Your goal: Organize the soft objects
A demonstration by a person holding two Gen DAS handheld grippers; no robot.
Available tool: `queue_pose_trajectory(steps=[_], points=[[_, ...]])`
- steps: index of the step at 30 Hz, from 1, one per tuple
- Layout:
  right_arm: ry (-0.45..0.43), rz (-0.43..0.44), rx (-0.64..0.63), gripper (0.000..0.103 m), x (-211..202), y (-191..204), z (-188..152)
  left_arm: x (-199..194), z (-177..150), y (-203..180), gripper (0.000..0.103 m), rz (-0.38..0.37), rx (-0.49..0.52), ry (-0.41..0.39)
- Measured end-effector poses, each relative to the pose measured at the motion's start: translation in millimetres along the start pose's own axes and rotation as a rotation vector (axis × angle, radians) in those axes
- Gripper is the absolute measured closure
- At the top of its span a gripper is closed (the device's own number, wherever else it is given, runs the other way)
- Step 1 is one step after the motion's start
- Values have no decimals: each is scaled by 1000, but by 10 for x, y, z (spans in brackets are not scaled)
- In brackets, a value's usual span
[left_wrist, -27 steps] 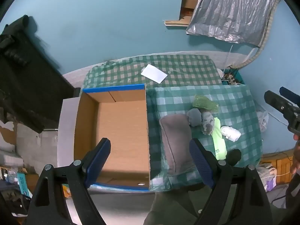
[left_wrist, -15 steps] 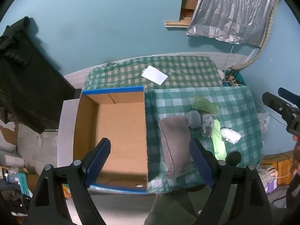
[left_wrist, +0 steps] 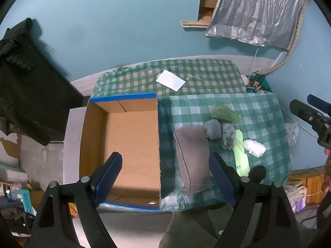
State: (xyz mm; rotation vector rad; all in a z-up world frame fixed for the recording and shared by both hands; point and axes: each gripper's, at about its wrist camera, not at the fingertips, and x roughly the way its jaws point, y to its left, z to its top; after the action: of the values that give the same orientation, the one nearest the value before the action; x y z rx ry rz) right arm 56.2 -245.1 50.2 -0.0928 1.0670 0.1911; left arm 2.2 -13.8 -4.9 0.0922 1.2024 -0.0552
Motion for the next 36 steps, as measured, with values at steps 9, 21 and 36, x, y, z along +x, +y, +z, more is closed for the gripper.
queue_pose_trajectory(steps=[9,21,36], points=[[2,4,-5,2,26,6,-25,6,-16,-25,16,0,0,4],[8,6,-5,2,40,10,-19,30,-21,-56,16,1,-2,16],[13,8,-1,2,33,-2,4,43,-22,-63,16,-2,-3,26]])
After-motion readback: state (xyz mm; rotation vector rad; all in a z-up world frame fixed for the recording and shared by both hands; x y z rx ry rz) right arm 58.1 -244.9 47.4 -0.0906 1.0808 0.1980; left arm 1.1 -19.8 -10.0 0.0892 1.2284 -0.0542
